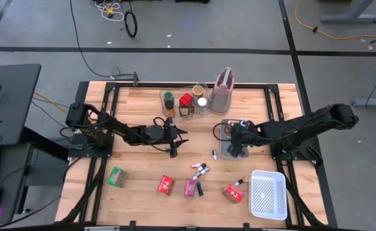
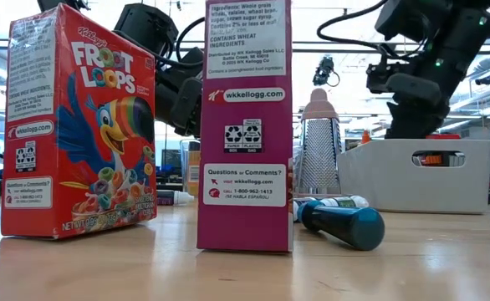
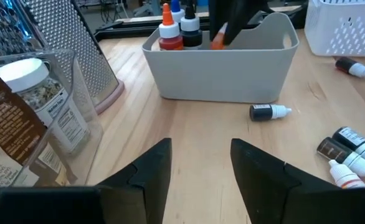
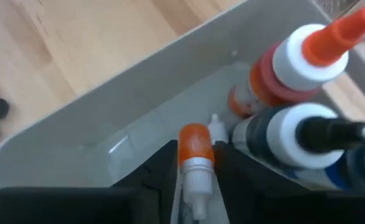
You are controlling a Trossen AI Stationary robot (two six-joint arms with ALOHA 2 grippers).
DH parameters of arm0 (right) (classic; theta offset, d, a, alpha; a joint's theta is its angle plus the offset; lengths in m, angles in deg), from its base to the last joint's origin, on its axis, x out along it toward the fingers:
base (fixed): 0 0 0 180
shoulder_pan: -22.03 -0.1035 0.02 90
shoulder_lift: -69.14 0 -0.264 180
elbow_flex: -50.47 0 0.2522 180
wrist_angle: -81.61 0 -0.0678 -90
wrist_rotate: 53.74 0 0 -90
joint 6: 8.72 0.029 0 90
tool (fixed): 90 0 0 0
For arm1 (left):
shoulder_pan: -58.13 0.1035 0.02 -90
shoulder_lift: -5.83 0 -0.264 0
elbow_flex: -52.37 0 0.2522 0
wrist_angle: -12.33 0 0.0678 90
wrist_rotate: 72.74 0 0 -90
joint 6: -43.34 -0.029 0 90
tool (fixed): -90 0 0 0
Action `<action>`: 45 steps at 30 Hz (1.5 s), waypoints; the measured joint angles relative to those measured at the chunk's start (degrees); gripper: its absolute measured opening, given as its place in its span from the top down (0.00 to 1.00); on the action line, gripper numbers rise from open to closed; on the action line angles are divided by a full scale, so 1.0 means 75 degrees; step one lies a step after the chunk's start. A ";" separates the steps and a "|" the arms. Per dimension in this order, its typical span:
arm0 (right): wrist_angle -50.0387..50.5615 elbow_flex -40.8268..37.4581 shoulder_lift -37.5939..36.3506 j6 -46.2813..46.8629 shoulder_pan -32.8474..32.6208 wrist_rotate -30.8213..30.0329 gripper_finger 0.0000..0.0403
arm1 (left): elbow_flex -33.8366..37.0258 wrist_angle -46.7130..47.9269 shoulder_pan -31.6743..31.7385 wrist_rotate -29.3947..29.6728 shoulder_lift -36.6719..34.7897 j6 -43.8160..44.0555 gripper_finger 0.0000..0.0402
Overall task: Pick & Place Kitchen Items
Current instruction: Put the small orange food coloring bottle into the gray bin, then put the small black food coloring bottle into the gray bin
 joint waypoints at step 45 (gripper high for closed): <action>-0.6436 0.0005 0.0000 -0.5995 0.0157 -0.0460 0.53 | -0.0015 0.5056 -0.0828 -0.0639 -0.0529 0.1844 0.38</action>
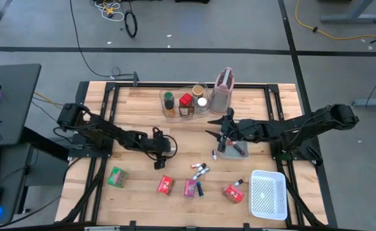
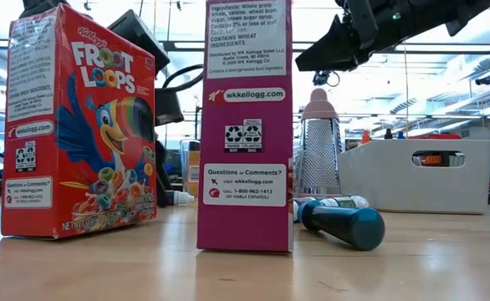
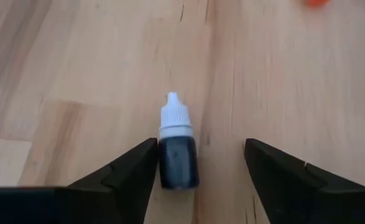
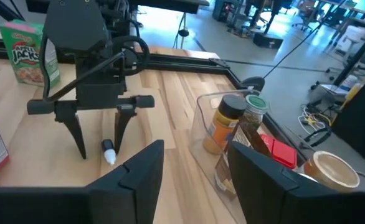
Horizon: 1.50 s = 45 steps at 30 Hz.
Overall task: Pick & Place Kitchen Items
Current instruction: Put the small black food coloring bottle into the gray bin
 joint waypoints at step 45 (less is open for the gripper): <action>-0.1956 0.0009 0.1043 -0.0676 0.0003 0.1949 0.53 | -0.1916 -0.3731 0.0265 0.0239 -0.0237 -0.4240 0.73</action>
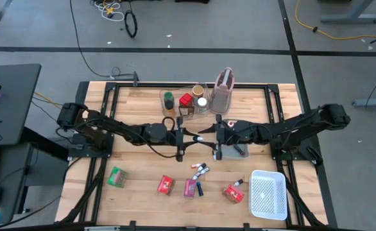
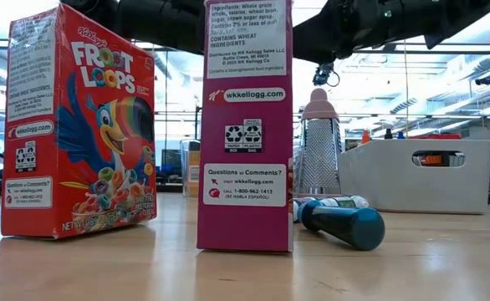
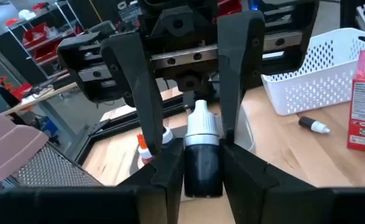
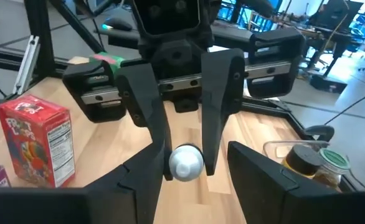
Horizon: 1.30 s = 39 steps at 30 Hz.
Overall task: Pick & Place Kitchen Items
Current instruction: Put the small black food coloring bottle into the gray bin
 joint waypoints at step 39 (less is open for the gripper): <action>0.1159 -0.0022 -0.0293 -0.0175 0.0007 -0.0691 0.81 | -0.0057 0.0179 -0.0004 0.1278 -0.0011 0.0286 0.58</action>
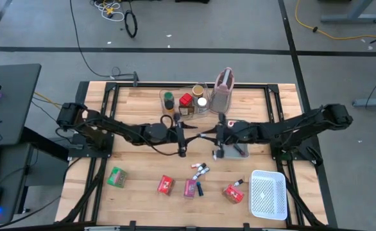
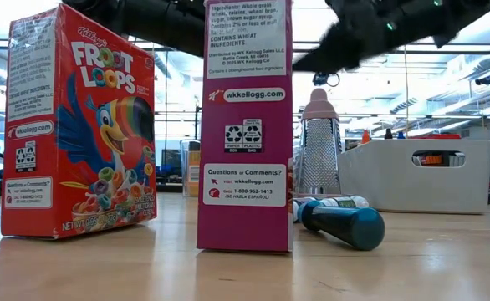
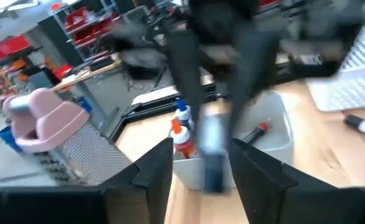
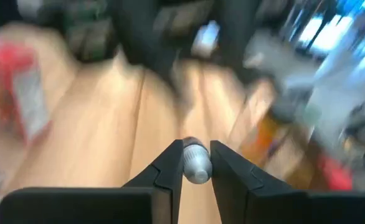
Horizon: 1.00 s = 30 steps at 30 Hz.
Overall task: Pick & Place Kitchen Items
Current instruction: Put the small black food coloring bottle into the gray bin
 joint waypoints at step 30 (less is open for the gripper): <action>0.7726 -0.1220 -0.2438 0.6690 -0.0050 -0.0057 0.77 | 0.0023 0.1258 0.0010 0.0457 0.0002 0.1396 0.51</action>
